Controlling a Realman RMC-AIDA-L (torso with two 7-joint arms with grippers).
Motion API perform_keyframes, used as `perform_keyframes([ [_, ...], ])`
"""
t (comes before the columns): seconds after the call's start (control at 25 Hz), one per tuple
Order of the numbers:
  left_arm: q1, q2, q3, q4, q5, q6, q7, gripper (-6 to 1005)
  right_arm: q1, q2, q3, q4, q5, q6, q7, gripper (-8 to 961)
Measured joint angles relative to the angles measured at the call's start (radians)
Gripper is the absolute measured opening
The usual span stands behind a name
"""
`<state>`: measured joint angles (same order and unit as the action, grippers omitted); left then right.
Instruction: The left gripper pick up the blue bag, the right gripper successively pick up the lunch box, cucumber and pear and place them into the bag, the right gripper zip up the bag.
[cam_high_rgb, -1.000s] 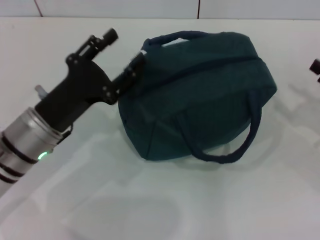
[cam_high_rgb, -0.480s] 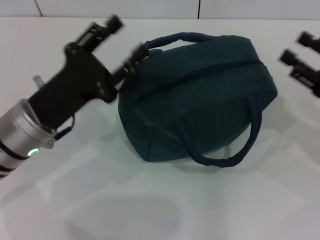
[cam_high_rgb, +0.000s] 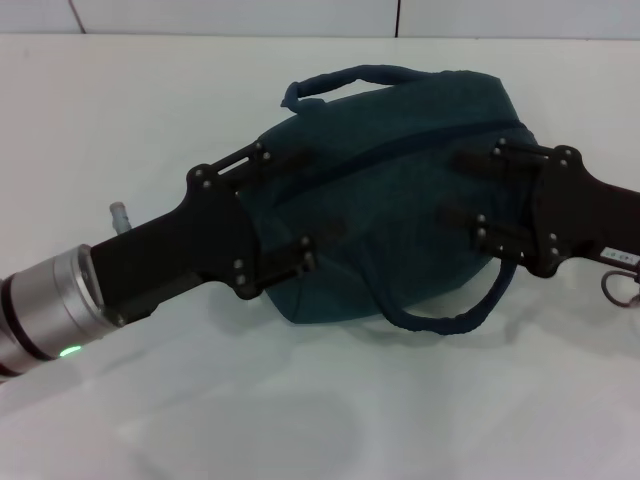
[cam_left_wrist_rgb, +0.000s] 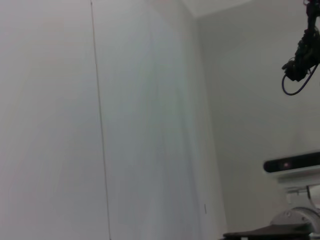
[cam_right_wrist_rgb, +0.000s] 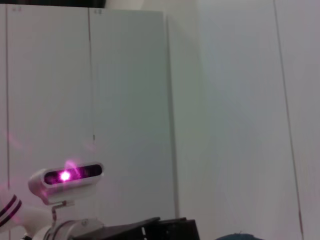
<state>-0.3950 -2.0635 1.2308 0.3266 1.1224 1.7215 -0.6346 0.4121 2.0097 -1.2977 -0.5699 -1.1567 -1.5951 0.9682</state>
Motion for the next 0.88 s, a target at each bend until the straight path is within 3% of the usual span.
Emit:
perform_keyframes([
  [0.36,0.014,0.008,-0.001,0.002,0.010,-0.001,0.002,700,-0.027,-0.002,-0.001,0.016,-0.012,-0.077,-0.120,550],
  [0.88,0.022,0.028,0.007,0.042,0.081,0.019,-0.010,700,-0.032,-0.007,0.005,0.018,-0.077,-0.134,-0.137,550],
])
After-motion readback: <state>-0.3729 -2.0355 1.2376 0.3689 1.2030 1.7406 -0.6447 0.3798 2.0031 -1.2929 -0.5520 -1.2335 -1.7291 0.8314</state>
